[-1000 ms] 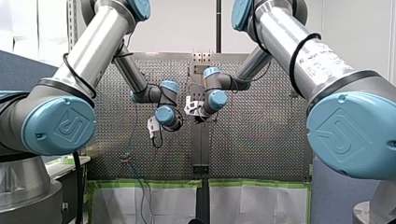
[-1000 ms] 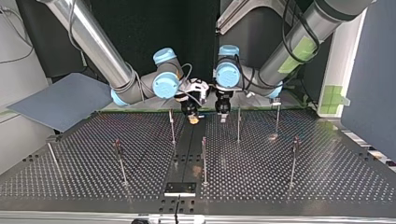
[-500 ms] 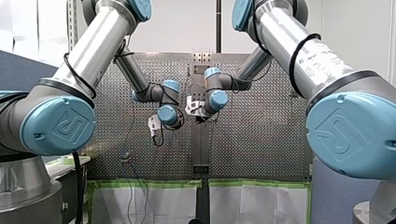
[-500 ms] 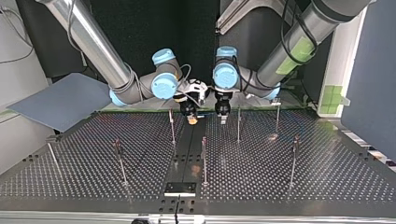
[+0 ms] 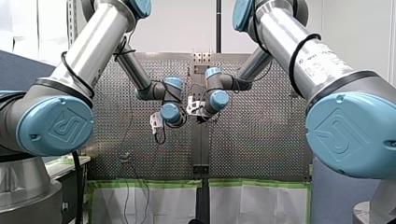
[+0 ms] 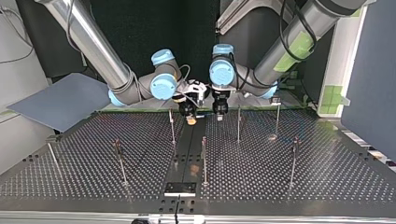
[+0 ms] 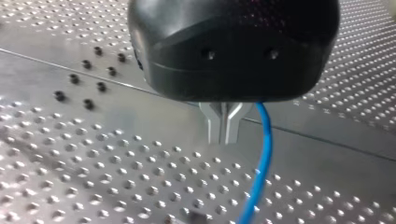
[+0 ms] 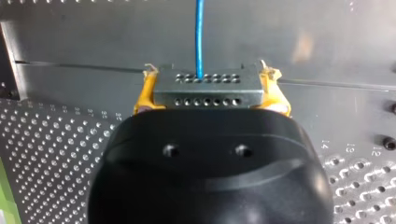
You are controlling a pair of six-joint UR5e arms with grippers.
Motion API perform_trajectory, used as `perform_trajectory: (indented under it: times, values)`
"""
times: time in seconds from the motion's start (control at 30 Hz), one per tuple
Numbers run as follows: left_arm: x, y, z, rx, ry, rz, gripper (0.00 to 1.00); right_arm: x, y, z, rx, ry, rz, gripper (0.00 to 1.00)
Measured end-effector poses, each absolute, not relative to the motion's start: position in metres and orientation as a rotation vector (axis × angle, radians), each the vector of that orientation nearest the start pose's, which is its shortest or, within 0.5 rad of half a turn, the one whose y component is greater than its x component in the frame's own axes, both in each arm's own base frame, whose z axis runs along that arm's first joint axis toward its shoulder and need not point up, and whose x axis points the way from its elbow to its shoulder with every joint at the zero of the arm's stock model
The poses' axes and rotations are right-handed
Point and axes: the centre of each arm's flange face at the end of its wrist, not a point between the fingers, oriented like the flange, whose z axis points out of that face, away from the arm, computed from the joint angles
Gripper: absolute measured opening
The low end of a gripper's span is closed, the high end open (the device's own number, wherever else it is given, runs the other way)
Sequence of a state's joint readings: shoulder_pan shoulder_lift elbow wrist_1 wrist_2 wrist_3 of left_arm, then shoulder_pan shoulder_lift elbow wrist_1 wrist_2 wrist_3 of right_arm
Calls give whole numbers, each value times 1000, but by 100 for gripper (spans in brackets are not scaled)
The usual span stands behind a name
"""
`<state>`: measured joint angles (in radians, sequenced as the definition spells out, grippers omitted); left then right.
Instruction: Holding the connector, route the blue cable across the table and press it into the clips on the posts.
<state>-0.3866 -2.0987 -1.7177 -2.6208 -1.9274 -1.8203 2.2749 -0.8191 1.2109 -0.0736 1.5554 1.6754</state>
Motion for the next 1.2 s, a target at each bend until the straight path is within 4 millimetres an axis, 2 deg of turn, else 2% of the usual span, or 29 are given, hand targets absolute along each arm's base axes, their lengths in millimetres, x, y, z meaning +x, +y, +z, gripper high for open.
perform_trajectory:
  times: [0.23, 0.5, 0.87, 1.2]
  values:
    - [504, -315, 201, -195, 1698, -144, 0, 564, -461, 207, -2622, 1367, -2015, 0]
    - [480, -310, 225, -212, 1696, -126, 0, 556, -458, 258, -2573, 1365, -2100, 0]
    - [464, -310, 270, -204, 1653, -156, 0, 540, -442, 317, -2559, 1367, -2120, 0]
    - [454, -309, 318, -168, 1581, -189, 0, 522, -422, 338, -2577, 1344, -2099, 0]
